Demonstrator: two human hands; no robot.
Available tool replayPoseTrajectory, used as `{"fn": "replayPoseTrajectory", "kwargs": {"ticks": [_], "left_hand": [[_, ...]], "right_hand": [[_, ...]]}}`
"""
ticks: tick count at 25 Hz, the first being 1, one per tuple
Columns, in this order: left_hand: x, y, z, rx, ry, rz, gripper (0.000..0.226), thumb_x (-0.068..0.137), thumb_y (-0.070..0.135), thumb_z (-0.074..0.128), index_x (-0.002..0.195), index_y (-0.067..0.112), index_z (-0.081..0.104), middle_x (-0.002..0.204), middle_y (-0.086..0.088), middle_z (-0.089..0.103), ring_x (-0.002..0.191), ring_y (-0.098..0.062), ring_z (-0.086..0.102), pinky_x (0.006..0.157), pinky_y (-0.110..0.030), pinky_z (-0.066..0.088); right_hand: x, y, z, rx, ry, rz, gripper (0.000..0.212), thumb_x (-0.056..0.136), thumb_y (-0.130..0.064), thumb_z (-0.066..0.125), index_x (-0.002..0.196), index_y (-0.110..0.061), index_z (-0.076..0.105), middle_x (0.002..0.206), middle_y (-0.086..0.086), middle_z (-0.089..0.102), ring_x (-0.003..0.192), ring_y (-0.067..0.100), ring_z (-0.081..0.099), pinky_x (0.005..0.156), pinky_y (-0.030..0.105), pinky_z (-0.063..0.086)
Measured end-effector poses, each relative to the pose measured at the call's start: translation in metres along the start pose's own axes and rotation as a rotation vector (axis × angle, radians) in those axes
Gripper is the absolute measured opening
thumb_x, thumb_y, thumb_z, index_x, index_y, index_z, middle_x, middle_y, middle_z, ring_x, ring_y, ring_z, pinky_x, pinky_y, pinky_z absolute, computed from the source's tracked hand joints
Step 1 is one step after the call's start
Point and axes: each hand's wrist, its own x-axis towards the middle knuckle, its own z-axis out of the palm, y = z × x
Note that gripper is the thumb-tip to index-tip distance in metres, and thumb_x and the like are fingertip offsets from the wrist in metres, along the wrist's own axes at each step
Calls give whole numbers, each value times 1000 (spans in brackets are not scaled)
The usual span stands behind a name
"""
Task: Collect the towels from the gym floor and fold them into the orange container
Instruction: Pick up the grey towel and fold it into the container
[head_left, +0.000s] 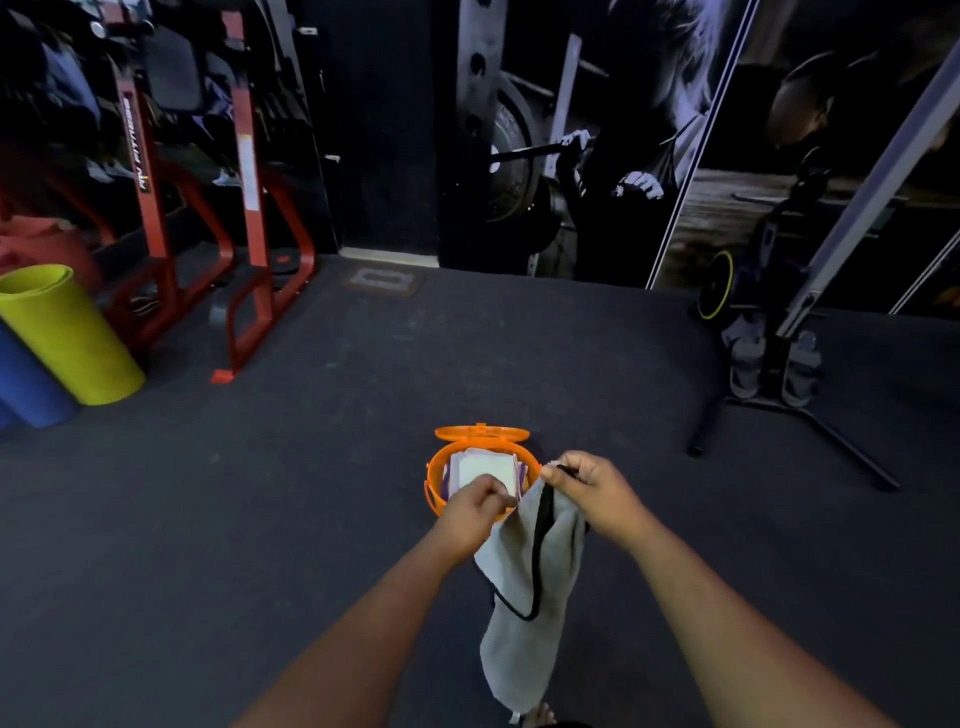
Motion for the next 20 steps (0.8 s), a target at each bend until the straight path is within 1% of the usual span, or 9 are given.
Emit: {"fn": "replayPoseTrajectory", "kwargs": {"ticks": [2,4,7,10,12,14,16,18,20], "left_hand": [[17,14,-3,-105,-60,-22,19,99,31,62,106,14,62,104,4,73,104,-13,67,90,-32,53],[31,23,-4,67,-140,76,25,93,36,72,111,21,63,100,13,69,96,-2,65,82,-19,50],[64,31,-12,283,7,155,8,90,26,71,93,24,63,82,13,63,76,-1,59,72,-26,45],[94,31,-34,48,191,19,9,87,33,59,87,24,62,79,8,63,73,-9,59,70,-30,46],[109,31,-47,-135,313,-31,10,94,27,59,86,22,60,82,5,61,80,-13,56,75,-32,45],[125,38,-57,-139,354,-20,11,94,28,60,86,21,60,82,5,60,82,-13,56,78,-34,45],[137,52,-71,110,228,45,22,87,44,65,92,23,58,85,8,62,82,-13,58,74,-34,45],[145,64,-86,677,11,78,46,79,57,73,109,28,54,98,5,64,90,-17,61,70,-34,44],[152,59,-103,1170,-89,68,49,83,45,70,123,27,49,116,0,62,106,-24,62,74,-35,45]], "right_hand": [[23,-1,-7,48,-1,4,32,84,-50,76,68,-26,62,67,-2,54,64,12,49,59,31,39],[47,-2,-10,89,-4,-4,39,82,-55,75,72,-19,64,68,1,57,66,13,51,60,31,41],[87,-3,-13,125,-31,-13,29,93,-28,71,71,-13,60,59,-8,55,56,4,47,54,24,38],[122,10,-26,80,-60,-29,30,84,-23,80,73,-6,59,58,-5,43,54,5,35,50,23,28],[138,23,-35,-164,-169,-55,32,78,-25,87,74,-10,59,60,-8,40,53,3,33,51,22,26],[151,34,-36,-619,-311,-73,22,80,-32,81,79,-24,60,67,-10,50,63,6,51,54,26,32],[156,47,-36,-920,-308,-15,16,83,-34,67,98,-27,66,89,-4,66,89,20,64,63,32,42],[159,59,-42,-912,-131,60,24,85,-30,60,109,-30,66,106,1,70,101,27,64,70,34,46],[165,61,-54,-815,89,75,20,87,-23,59,104,-29,67,105,1,70,102,27,62,70,34,46]]}}
